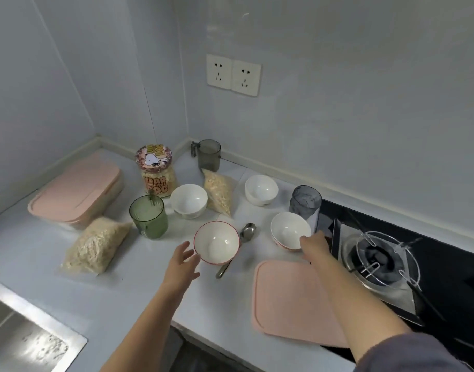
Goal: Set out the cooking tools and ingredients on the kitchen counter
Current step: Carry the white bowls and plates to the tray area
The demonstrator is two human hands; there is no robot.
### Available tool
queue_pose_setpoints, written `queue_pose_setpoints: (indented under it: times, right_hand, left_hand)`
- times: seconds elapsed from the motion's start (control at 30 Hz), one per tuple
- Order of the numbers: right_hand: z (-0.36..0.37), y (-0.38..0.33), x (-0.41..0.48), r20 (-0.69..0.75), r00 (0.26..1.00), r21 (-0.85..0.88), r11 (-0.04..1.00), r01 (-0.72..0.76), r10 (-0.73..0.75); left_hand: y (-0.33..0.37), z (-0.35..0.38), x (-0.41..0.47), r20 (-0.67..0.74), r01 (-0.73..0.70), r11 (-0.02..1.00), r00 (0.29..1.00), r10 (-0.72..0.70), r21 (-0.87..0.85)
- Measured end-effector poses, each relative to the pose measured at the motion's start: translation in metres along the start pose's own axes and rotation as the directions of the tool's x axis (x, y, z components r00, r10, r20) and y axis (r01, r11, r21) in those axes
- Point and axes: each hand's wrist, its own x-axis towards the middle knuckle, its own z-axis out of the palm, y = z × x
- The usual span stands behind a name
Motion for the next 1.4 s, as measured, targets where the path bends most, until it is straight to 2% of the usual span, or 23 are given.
queue_pose_setpoints:
  times: [0.07,0.17,0.23,0.37,0.43,0.47,0.53,0.63,0.73,0.93,1.1,1.2,1.4]
  right_hand:
    - [0.006,-0.001,0.01,0.036,0.997,0.024,0.997,-0.069,0.068]
    - [0.014,0.0,0.028,0.059,0.986,0.18,0.969,-0.166,0.158]
    - [0.015,0.0,0.028,0.057,0.984,0.282,0.943,-0.179,0.169]
    - [0.019,-0.018,0.003,0.079,0.997,0.321,0.946,-0.04,0.015]
    - [0.024,-0.034,-0.018,0.111,0.988,0.31,0.949,0.064,-0.103]
    - [0.027,-0.042,-0.028,0.133,0.978,0.294,0.949,0.115,-0.159]
    - [0.036,-0.055,-0.047,0.17,0.951,0.221,0.951,0.217,-0.257]
    - [0.054,-0.066,-0.068,0.231,0.907,0.079,0.936,0.344,-0.353]
    - [0.074,-0.066,-0.077,0.253,0.878,-0.122,0.887,0.445,-0.406]
    - [0.098,-0.055,-0.076,0.311,0.864,-0.278,0.832,0.481,-0.395]
    - [0.107,-0.047,-0.071,0.314,0.875,-0.308,0.832,0.462,-0.37]
    - [0.112,-0.046,-0.072,0.294,0.879,-0.317,0.83,0.46,-0.375]
    - [0.116,-0.044,-0.067,0.229,0.893,-0.347,0.824,0.447,-0.388]
  left_hand:
    - [0.001,-0.003,0.012,0.029,0.019,1.0,0.999,-0.019,0.004]
    - [0.001,-0.003,0.03,0.067,0.036,0.999,0.997,-0.036,-0.004]
    - [0.003,-0.002,0.037,0.077,0.03,1.0,0.997,-0.03,0.009]
    - [0.004,0.001,0.049,0.071,0.013,0.998,0.997,-0.018,0.068]
    - [0.008,0.001,0.048,-0.018,-0.091,0.968,0.995,0.097,0.235]
    - [0.012,0.002,0.046,-0.057,-0.167,0.941,0.98,0.191,0.294]
    - [0.027,0.006,0.038,-0.052,-0.286,0.93,0.951,0.305,0.23]
    - [0.049,0.012,0.028,0.16,-0.294,0.955,0.945,0.284,0.043]
    - [0.058,0.012,0.026,0.259,-0.291,0.952,0.93,0.259,0.091]
    - [0.054,0.0,0.039,0.132,-0.234,0.891,0.971,0.198,0.388]
    - [0.043,-0.002,0.055,0.117,-0.28,0.74,0.957,0.265,0.611]
    - [0.038,-0.002,0.062,0.086,-0.278,0.708,0.952,0.295,0.649]
    - [0.036,0.001,0.065,0.051,-0.226,0.747,0.967,0.251,0.626]
